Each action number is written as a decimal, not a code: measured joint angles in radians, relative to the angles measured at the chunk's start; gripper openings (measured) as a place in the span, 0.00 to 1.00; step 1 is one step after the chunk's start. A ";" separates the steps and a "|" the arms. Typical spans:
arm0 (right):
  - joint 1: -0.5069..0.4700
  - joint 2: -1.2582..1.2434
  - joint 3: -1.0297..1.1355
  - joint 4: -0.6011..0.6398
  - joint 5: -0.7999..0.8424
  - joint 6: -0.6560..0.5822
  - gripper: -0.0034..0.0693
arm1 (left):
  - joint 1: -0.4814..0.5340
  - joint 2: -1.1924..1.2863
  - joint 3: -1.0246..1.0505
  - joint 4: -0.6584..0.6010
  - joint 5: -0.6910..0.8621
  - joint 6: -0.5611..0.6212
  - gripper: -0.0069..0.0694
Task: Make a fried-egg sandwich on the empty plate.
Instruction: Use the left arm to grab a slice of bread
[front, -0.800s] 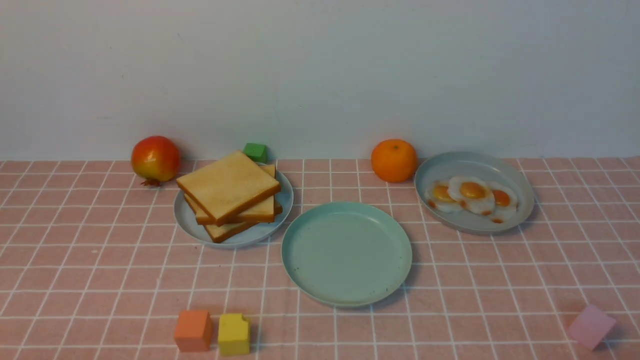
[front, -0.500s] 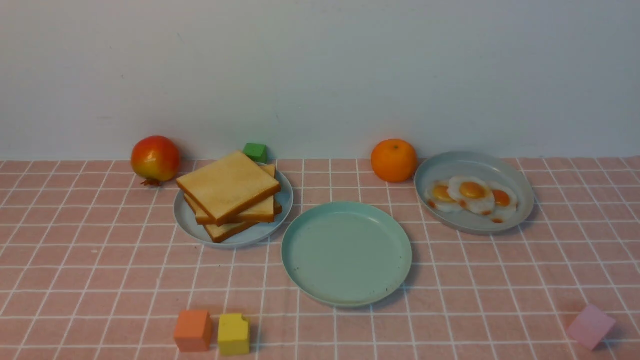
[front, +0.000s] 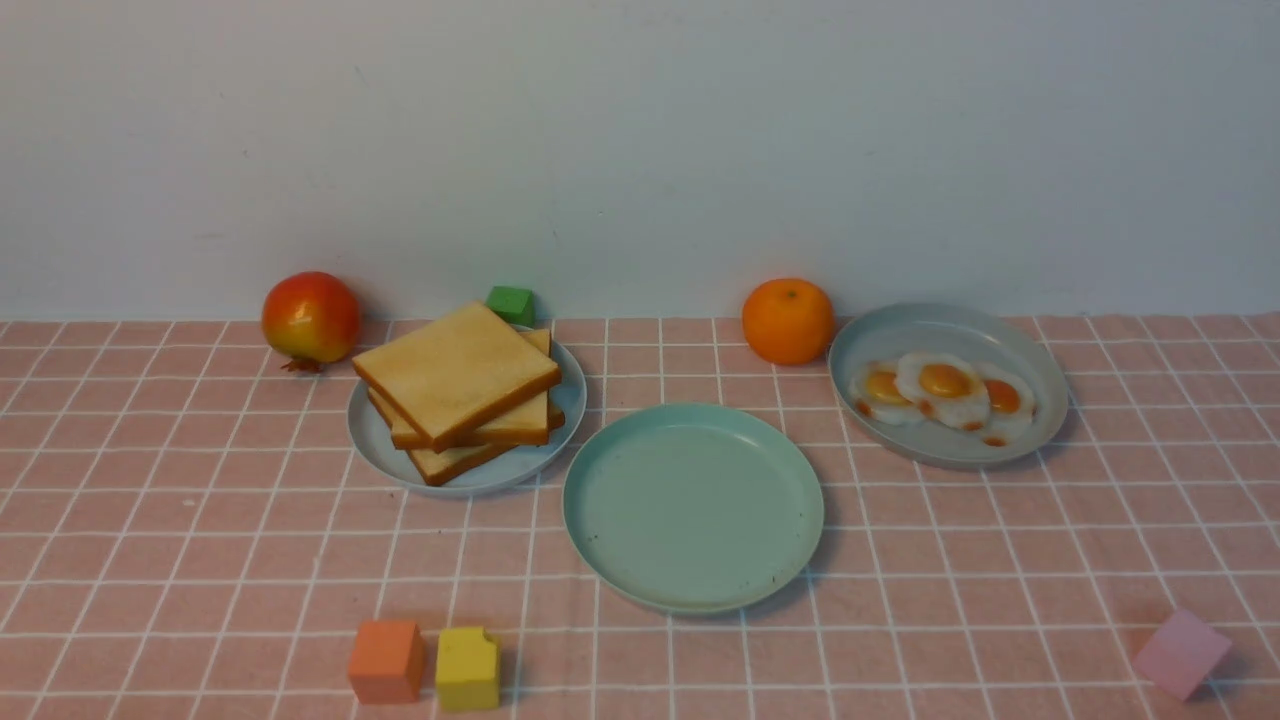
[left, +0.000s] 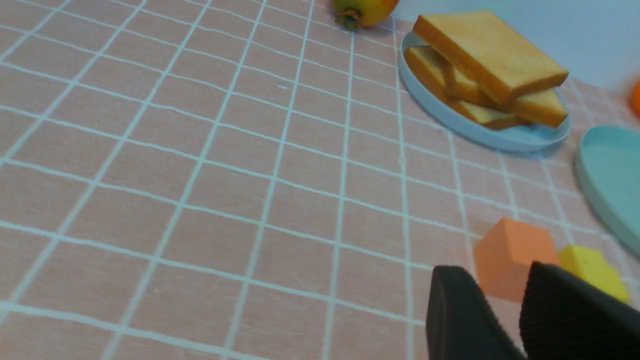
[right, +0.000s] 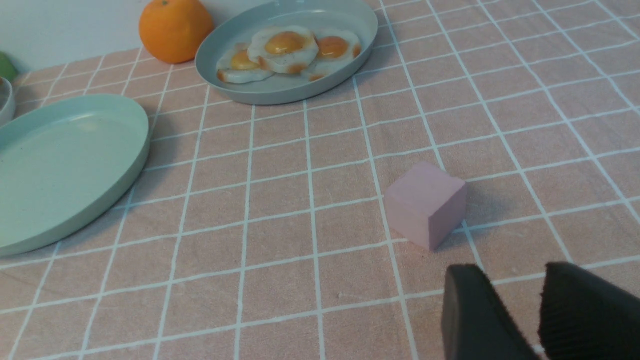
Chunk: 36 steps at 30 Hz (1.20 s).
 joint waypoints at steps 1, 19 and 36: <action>0.000 0.000 0.000 0.000 0.000 0.000 0.38 | 0.000 0.000 0.002 -0.061 -0.021 -0.036 0.40; 0.010 0.000 0.000 0.000 0.000 0.000 0.38 | -0.074 0.244 -0.315 -0.473 0.154 0.205 0.18; 0.013 0.000 0.006 0.060 -0.042 0.030 0.38 | -0.495 1.056 -0.965 -0.176 0.625 0.375 0.11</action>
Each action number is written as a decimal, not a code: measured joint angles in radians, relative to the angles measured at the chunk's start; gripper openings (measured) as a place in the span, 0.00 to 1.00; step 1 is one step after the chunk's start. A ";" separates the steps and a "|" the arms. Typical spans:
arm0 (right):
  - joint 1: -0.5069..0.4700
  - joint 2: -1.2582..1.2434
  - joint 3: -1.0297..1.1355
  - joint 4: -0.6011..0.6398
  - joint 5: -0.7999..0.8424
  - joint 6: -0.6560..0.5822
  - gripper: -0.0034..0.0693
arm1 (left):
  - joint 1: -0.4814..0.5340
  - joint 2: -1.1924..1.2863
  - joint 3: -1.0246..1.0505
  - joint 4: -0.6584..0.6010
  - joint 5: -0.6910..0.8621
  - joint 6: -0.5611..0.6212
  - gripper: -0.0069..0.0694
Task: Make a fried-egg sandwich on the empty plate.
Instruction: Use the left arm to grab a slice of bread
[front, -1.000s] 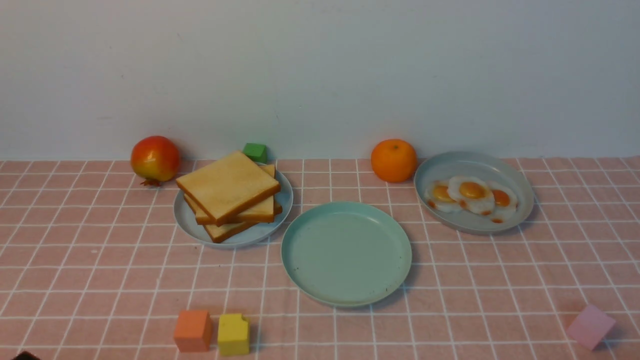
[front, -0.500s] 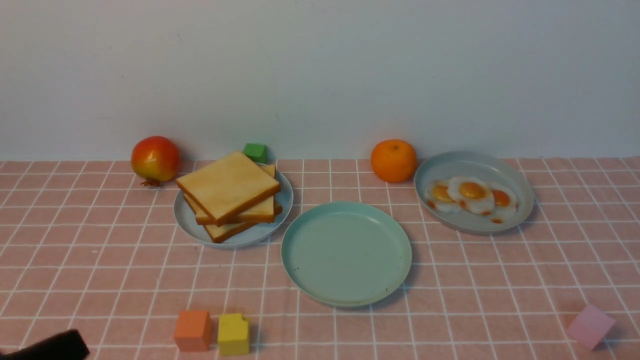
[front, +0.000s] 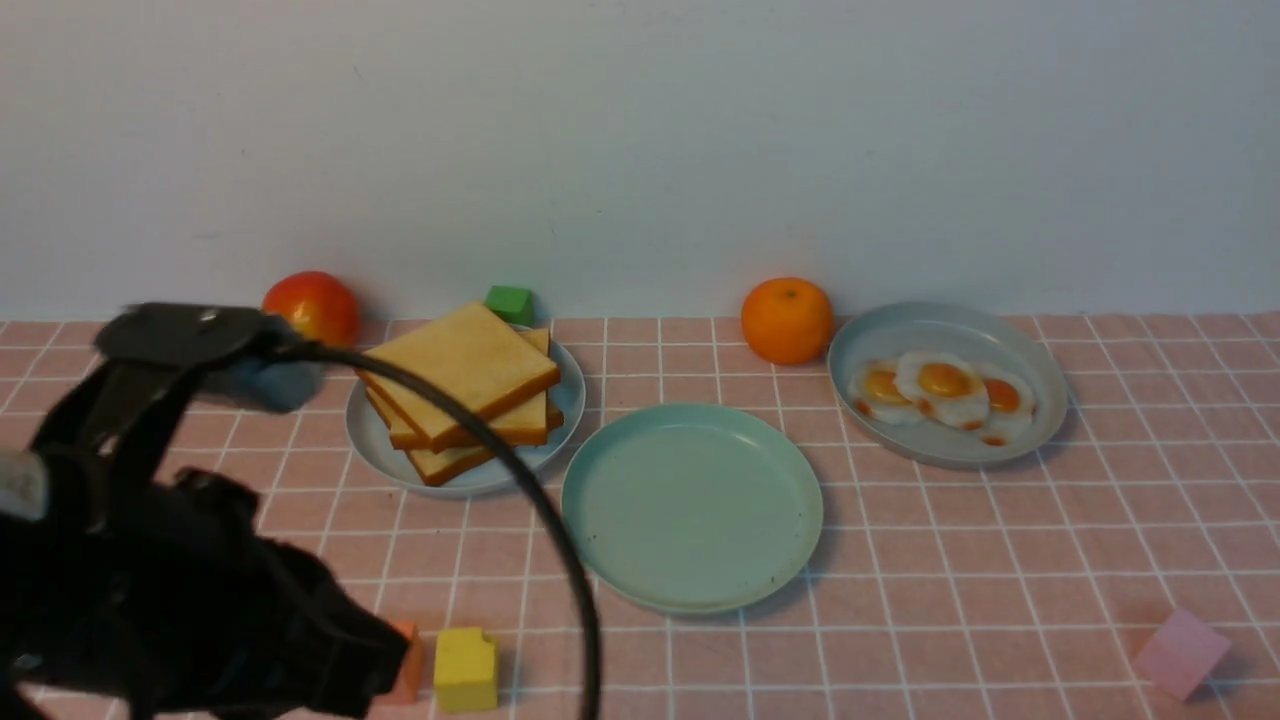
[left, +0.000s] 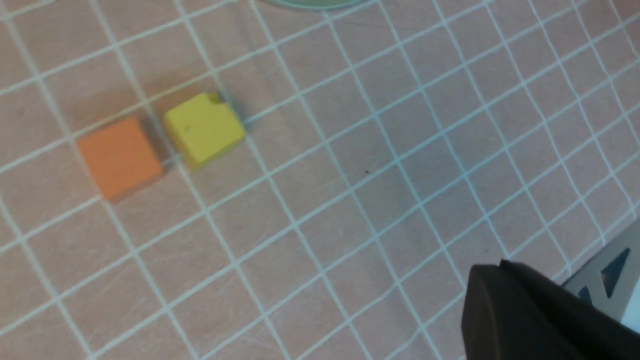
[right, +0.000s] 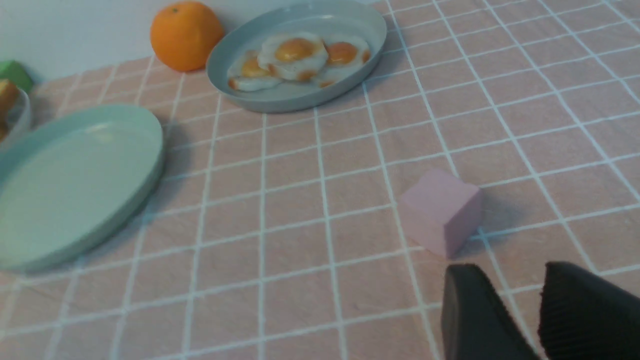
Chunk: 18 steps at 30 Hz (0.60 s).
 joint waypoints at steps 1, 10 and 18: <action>0.000 0.000 0.003 0.063 -0.032 0.039 0.38 | -0.032 0.021 -0.029 0.004 0.001 -0.003 0.11; 0.001 0.000 -0.005 0.489 -0.234 0.240 0.37 | -0.107 0.084 -0.098 0.052 -0.070 -0.001 0.11; 0.120 0.161 -0.478 0.396 0.276 -0.058 0.21 | -0.012 0.193 -0.216 0.216 -0.032 -0.062 0.11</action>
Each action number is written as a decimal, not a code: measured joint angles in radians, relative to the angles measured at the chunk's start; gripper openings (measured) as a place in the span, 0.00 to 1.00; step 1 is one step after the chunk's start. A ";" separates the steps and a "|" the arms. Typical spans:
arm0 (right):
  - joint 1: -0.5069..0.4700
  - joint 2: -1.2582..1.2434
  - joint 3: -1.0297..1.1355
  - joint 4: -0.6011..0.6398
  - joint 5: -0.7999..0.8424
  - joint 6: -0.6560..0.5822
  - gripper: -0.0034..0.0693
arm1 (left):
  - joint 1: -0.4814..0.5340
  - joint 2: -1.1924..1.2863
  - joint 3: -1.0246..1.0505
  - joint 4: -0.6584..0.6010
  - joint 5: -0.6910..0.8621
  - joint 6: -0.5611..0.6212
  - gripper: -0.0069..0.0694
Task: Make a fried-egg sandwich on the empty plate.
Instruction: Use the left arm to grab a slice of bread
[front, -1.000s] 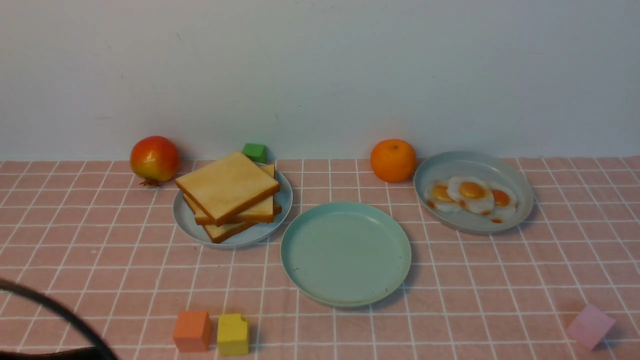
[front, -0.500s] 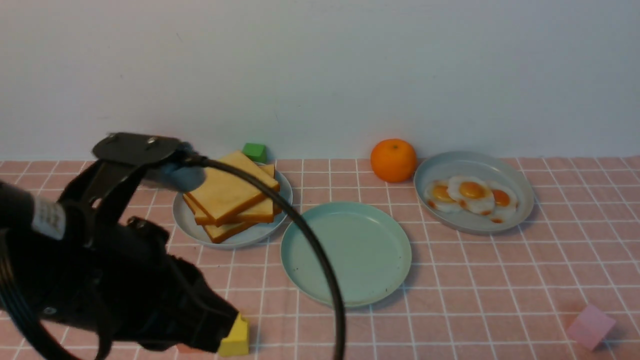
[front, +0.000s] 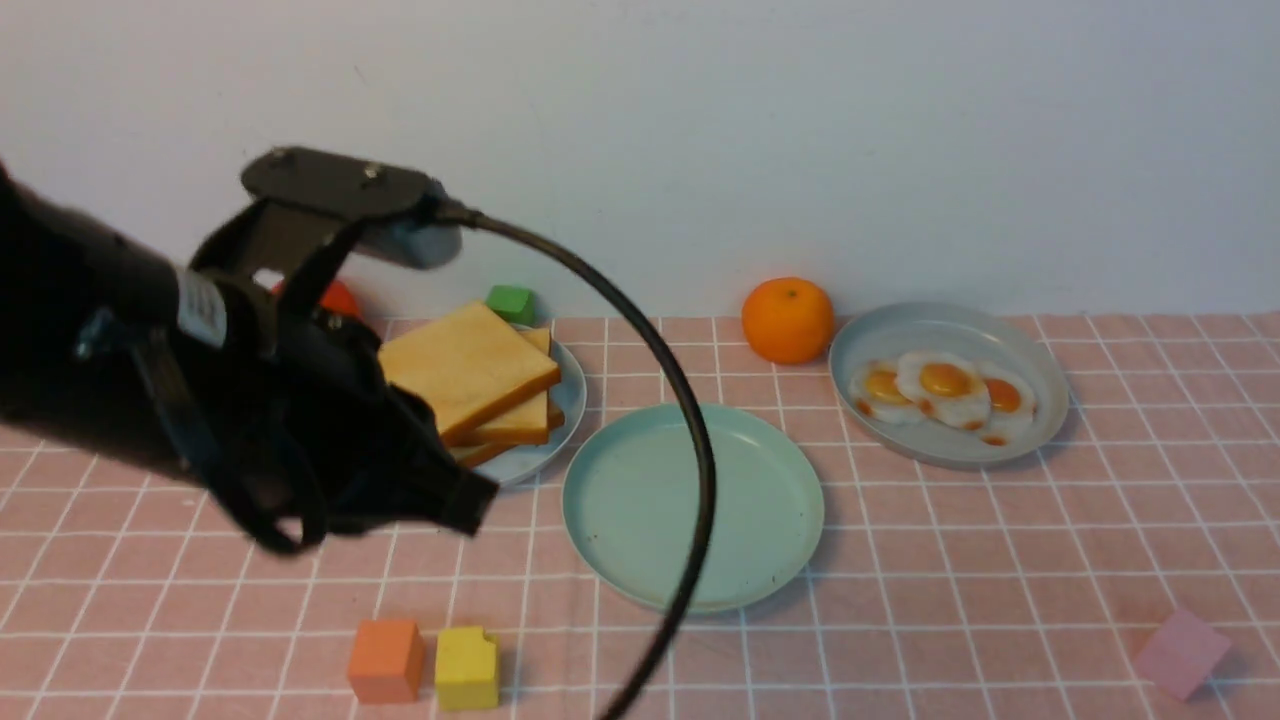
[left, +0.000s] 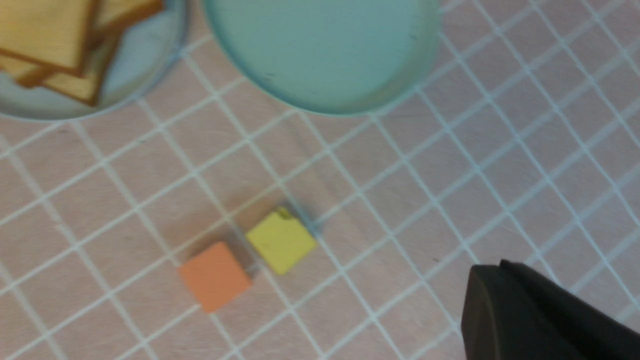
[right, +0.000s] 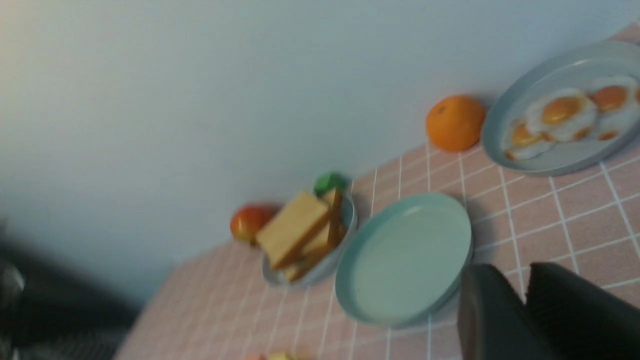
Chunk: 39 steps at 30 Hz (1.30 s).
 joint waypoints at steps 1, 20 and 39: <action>0.018 0.071 -0.129 -0.031 0.141 -0.068 0.15 | 0.050 0.046 -0.047 0.011 0.012 0.002 0.11; 0.318 0.417 -0.669 -0.090 0.502 -0.340 0.06 | 0.138 0.721 -0.523 0.129 -0.033 0.106 0.31; 0.318 0.417 -0.671 -0.099 0.563 -0.294 0.07 | 0.138 0.918 -0.560 0.390 -0.217 0.107 0.54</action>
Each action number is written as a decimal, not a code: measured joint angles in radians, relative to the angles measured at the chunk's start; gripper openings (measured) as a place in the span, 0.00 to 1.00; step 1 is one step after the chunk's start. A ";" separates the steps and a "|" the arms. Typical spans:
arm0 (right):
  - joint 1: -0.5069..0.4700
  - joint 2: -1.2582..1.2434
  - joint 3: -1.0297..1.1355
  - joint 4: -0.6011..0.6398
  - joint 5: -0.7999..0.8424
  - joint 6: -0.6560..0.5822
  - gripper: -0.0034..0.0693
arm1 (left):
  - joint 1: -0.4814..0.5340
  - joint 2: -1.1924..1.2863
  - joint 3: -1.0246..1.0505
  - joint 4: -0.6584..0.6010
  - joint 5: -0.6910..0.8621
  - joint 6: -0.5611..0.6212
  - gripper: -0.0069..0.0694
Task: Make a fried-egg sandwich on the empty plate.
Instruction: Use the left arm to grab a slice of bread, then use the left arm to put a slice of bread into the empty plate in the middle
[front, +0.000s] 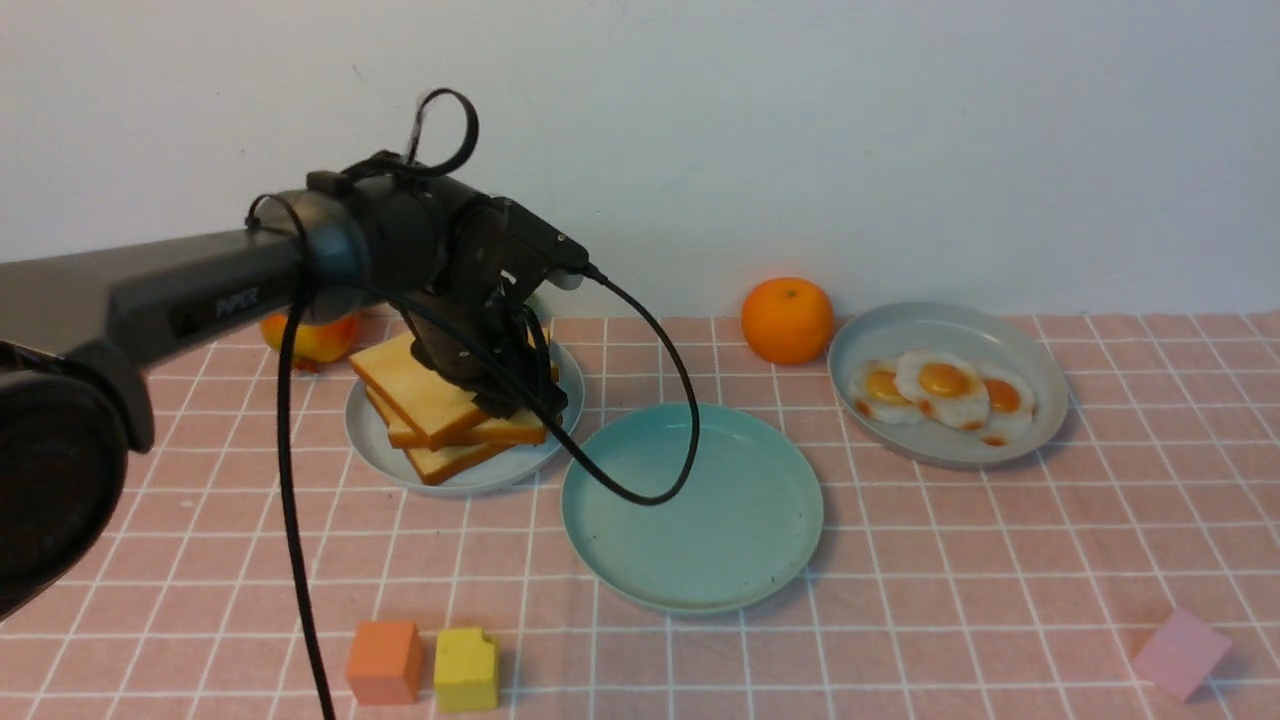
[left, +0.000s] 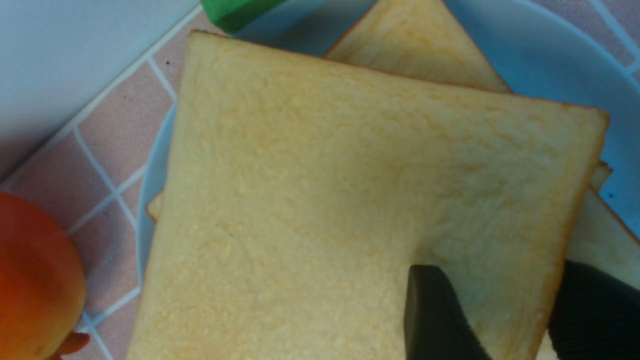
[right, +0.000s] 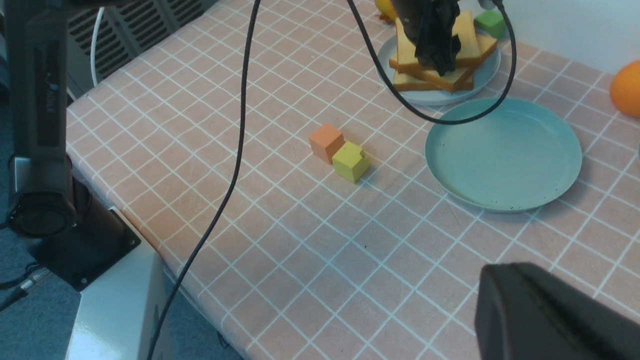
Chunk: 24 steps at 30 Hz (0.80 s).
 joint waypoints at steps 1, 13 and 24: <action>0.000 0.000 0.000 0.000 0.006 0.000 0.07 | 0.000 0.001 0.000 0.003 0.000 0.000 0.51; 0.000 -0.002 -0.001 0.053 0.042 0.004 0.08 | -0.019 -0.022 -0.006 0.069 0.054 0.037 0.16; 0.000 -0.087 -0.001 -0.017 0.042 0.004 0.08 | -0.234 -0.243 -0.008 -0.205 0.110 0.150 0.16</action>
